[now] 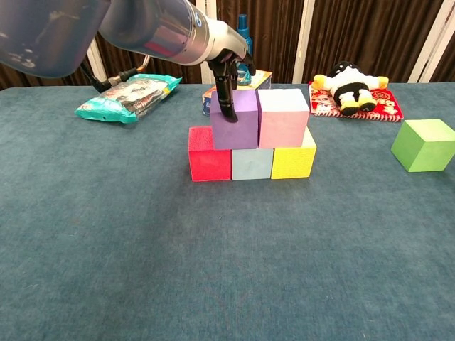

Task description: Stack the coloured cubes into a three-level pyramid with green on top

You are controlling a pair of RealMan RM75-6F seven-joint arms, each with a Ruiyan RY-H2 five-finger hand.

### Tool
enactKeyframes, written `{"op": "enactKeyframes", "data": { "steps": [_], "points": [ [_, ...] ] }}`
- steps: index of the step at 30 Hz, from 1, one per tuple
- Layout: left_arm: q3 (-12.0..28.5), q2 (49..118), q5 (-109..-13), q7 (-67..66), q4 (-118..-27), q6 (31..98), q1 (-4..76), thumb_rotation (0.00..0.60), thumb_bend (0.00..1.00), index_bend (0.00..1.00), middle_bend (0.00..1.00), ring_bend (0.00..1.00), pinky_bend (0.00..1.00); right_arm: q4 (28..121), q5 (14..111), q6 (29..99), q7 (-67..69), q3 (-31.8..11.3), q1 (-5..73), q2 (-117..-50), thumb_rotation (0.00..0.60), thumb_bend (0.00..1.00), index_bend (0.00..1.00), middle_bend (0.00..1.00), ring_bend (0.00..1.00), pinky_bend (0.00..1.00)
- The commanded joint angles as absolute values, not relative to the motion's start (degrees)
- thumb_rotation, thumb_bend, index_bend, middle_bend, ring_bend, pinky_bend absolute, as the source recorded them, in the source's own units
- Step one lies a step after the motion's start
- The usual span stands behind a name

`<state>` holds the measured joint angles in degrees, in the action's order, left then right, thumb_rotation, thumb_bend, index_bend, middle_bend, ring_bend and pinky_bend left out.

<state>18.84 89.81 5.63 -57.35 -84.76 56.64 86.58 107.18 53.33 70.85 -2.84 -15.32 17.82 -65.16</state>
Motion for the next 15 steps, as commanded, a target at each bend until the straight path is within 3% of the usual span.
{"op": "enactKeyframes", "data": {
  "steps": [1,15],
  "points": [
    [18.88,89.9,5.52,-57.36,-84.68,56.52,86.53,0.6,0.34,0.05,0.39,0.05,0.06,107.17,53.32,70.89,-2.82,-15.33,17.8,-65.15,0.6,0.34,0.0,0.0,0.0,0.0],
    [19.14,90.72,5.77,-57.93,-83.61,56.56,86.58,0.6,0.33,0.05,0.39,0.05,0.06,107.48,53.36,70.76,-2.74,-15.31,17.82,-65.07,0.6,0.34,0.0,0.0,0.0,0.0]
  ]
}}
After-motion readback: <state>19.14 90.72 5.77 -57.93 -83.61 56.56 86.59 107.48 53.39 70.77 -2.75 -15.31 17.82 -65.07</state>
